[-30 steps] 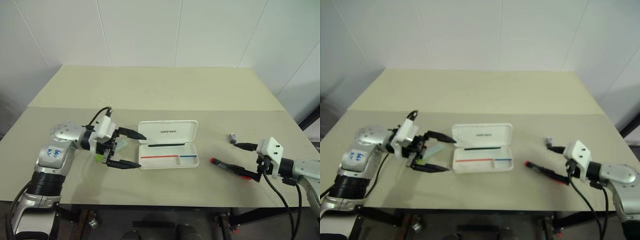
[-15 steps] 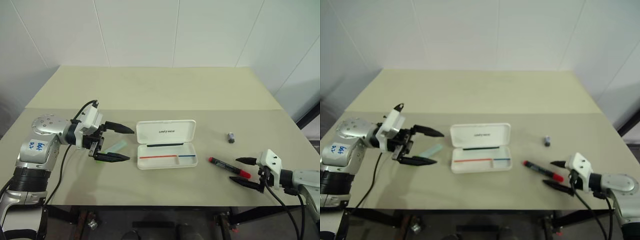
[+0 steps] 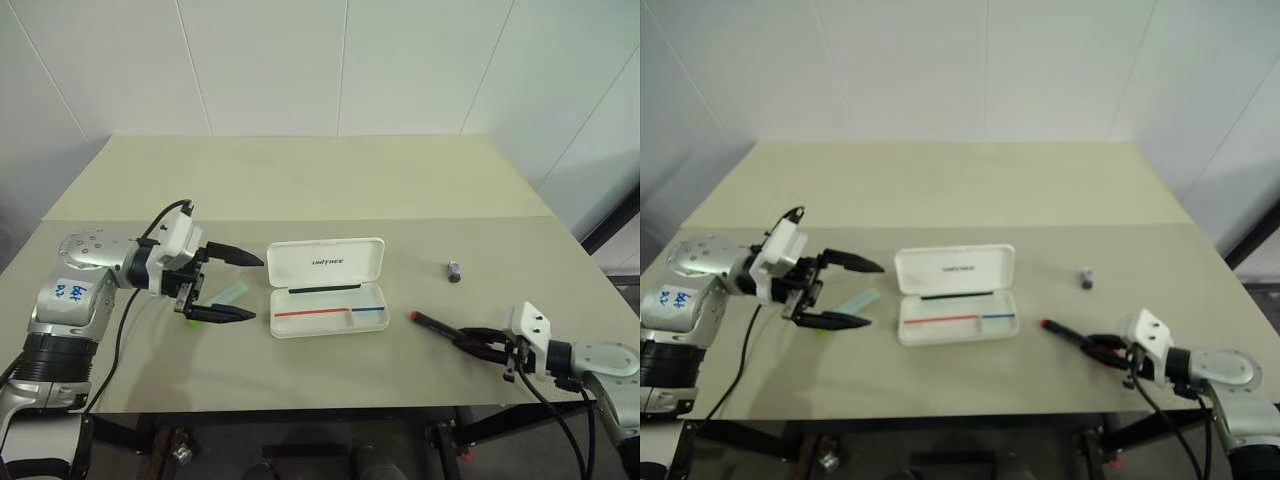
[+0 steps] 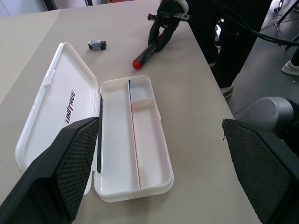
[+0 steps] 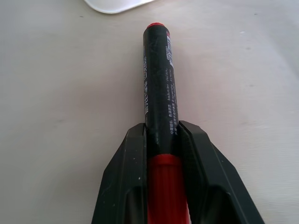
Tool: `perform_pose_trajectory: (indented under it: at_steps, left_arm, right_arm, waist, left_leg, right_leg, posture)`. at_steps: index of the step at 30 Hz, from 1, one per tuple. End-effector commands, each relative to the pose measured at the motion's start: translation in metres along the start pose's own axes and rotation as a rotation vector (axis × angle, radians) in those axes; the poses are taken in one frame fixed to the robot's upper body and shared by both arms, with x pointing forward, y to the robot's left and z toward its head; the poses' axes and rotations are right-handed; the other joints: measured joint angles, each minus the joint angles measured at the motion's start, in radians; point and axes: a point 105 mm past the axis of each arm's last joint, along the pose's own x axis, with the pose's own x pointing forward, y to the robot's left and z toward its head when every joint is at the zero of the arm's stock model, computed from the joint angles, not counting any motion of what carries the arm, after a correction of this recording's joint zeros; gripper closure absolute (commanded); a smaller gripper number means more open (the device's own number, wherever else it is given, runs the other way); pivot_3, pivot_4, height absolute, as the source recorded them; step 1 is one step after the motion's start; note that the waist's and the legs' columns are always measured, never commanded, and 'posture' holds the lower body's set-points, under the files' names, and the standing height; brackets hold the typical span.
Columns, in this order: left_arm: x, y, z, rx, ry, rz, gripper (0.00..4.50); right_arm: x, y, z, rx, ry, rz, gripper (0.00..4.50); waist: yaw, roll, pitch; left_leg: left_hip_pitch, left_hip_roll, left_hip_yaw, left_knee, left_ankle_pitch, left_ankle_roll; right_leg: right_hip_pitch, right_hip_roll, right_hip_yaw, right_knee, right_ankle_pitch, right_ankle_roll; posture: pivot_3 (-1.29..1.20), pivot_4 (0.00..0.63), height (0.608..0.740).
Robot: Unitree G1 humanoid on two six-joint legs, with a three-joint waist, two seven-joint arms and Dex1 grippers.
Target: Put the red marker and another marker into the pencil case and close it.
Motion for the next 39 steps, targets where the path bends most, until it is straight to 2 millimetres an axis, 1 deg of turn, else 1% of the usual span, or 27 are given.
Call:
perform_pose_trajectory:
  at_steps: [1, 2, 4, 6, 8, 9, 10, 11, 14, 17, 22, 26, 29, 36, 39]
  left_arm:
    - [-0.006, 0.005, 0.004, 0.047, 0.01, 0.02, 0.0]
    - [-0.007, 0.005, 0.003, 0.045, 0.011, 0.029, 0.0]
    - [-0.01, 0.006, 0.002, 0.038, 0.008, 0.041, 0.0]
    - [-0.013, 0.006, -0.001, 0.031, 0.01, 0.052, 0.0]
    - [-0.015, 0.005, -0.003, 0.027, 0.011, 0.059, 0.0]
    - [-0.016, 0.005, -0.004, 0.023, 0.011, 0.068, 0.0]
    - [-0.017, 0.005, -0.005, 0.021, 0.011, 0.073, 0.0]
    - [-0.018, 0.005, -0.006, 0.019, 0.013, 0.079, 0.0]
    - [-0.025, 0.006, -0.012, 0.01, 0.029, 0.112, 0.0]
    - [-0.031, 0.004, -0.02, -0.007, 0.042, 0.147, 0.0]
    - [-0.035, -0.003, -0.029, -0.022, 0.056, 0.173, 0.0]
    - [-0.036, -0.006, -0.031, -0.031, 0.053, 0.195, 0.0]
    - [-0.034, -0.009, -0.033, -0.039, 0.049, 0.211, 0.0]
    - [-0.031, -0.01, -0.033, -0.04, 0.043, 0.222, 0.0]
    - [-0.029, -0.009, -0.033, -0.038, 0.04, 0.221, 0.0]
  right_arm:
    - [-0.003, -0.018, 0.021, -0.121, 0.007, -0.035, 3.9]
    - [-0.002, -0.02, 0.026, -0.15, 0.021, -0.033, 3.9]
    - [0.001, -0.024, 0.04, -0.208, 0.019, -0.019, 3.9]
    - [0.007, -0.024, 0.06, -0.266, -0.015, 0.009, 3.9]
    - [0.011, -0.022, 0.075, -0.3, -0.041, 0.033, 3.9]
    - [0.015, -0.019, 0.085, -0.326, -0.062, 0.053, 3.9]
    - [0.017, -0.017, 0.091, -0.343, -0.074, 0.066, 3.9]
    - [0.02, -0.015, 0.098, -0.359, -0.086, 0.081, 3.9]
    - [0.034, -0.005, 0.121, -0.417, -0.135, 0.144, 3.9]
    - [0.051, 0.007, 0.137, -0.453, -0.178, 0.212, 3.9]
    - [0.074, 0.019, 0.146, -0.489, -0.218, 0.274, 3.9]
    - [0.088, 0.027, 0.146, -0.525, -0.221, 0.324, 3.9]
    - [0.105, 0.029, 0.146, -0.558, -0.218, 0.327, 3.9]
    - [0.128, 0.028, 0.146, -0.561, -0.224, 0.318, 3.9]
    - [0.135, 0.029, 0.145, -0.556, -0.224, 0.324, 3.9]
  waist:
    - [0.0, 0.0, 0.0]
    - [0.0, 0.001, 0.0]
    - [0.0, 0.001, 0.001]
    - [0.0, 0.001, 0.001]
    - [0.0, 0.001, 0.001]
    - [0.0, 0.001, 0.001]
    - [0.001, 0.001, 0.001]
    - [0.002, 0.001, 0.001]
    - [0.001, 0.001, 0.001]
    - [-0.003, 0.001, 0.001]
    - [0.002, 0.001, 0.001]
    - [0.004, 0.001, 0.001]
    - [0.003, 0.001, 0.001]
    - [0.0, 0.001, 0.001]
    - [0.0, 0.001, 0.001]
  left_leg:
    - [0.0, 0.0, 0.0, 0.0, 0.0, 0.0]
    - [0.0, 0.0, 0.0, -0.001, 0.0, 0.0]
    - [0.0, 0.0, 0.0, -0.002, 0.0, 0.0]
    - [0.0, 0.0, 0.0, -0.004, 0.0, 0.0]
    - [-0.001, 0.0, 0.0, -0.006, 0.0, 0.0]
    - [0.0, 0.0, 0.0, -0.007, 0.0, 0.0]
    - [-0.001, 0.0, 0.0, -0.008, 0.0, 0.0]
    - [-0.001, 0.0, 0.0, -0.009, 0.0, 0.0]
    - [-0.004, 0.0, 0.0, -0.012, 0.0, 0.0]
    - [-0.005, 0.001, 0.0, -0.013, 0.0, 0.0]
    - [-0.005, 0.001, 0.0, -0.015, -0.001, -0.001]
    - [-0.006, 0.001, 0.0, -0.015, -0.001, -0.001]
    - [-0.005, 0.001, 0.0, -0.015, -0.001, -0.001]
    - [-0.005, 0.001, 0.0, -0.015, -0.001, -0.001]
    - [-0.005, 0.001, 0.0, -0.015, -0.001, -0.001]
  right_leg:
    - [0.0, 0.0, 0.0, 0.0, 0.0, 0.0]
    - [-0.001, 0.0, 0.0, 0.0, 0.0, 0.0]
    - [-0.001, 0.0, 0.0, 0.0, -0.001, 0.0]
    - [-0.002, 0.0, 0.0, 0.0, -0.001, 0.0]
    - [-0.003, 0.0, 0.0, 0.0, -0.001, 0.002]
    - [-0.004, 0.0, 0.0, 0.0, -0.001, 0.003]
    - [-0.005, 0.0, 0.0, 0.001, 0.003, 0.01]
    - [-0.006, 0.0, 0.0, 0.001, 0.005, 0.014]
    - [-0.011, 0.0, -0.001, 0.001, 0.004, 0.014]
    - [-0.014, 0.0, -0.001, 0.004, 0.004, 0.014]
    - [-0.016, -0.001, -0.001, 0.005, 0.004, 0.013]
    - [-0.015, -0.001, -0.002, 0.005, 0.004, 0.013]
    - [-0.015, -0.001, -0.002, 0.005, 0.004, 0.013]
    - [-0.016, -0.001, -0.002, 0.006, 0.004, 0.013]
    - [-0.016, -0.001, -0.002, 0.006, 0.004, 0.013]
  posture:
    - [0.0, 0.15, 0.74]
    - [0.0, 0.15, 0.74]
    - [0.0, 0.15, 0.74]
    - [0.0, 0.15, 0.74]
    - [0.0, 0.15, 0.74]
    - [0.0, 0.15, 0.74]
    - [0.0, 0.15, 0.74]
    - [0.0, 0.15, 0.74]
    - [0.0, 0.15, 0.74]
    - [0.0, 0.15, 0.74]
    - [0.0, 0.15, 0.74]
    - [0.0, 0.15, 0.74]
    - [0.0, 0.15, 0.74]
    - [0.0, 0.15, 0.74]
    - [0.0, 0.15, 0.74]
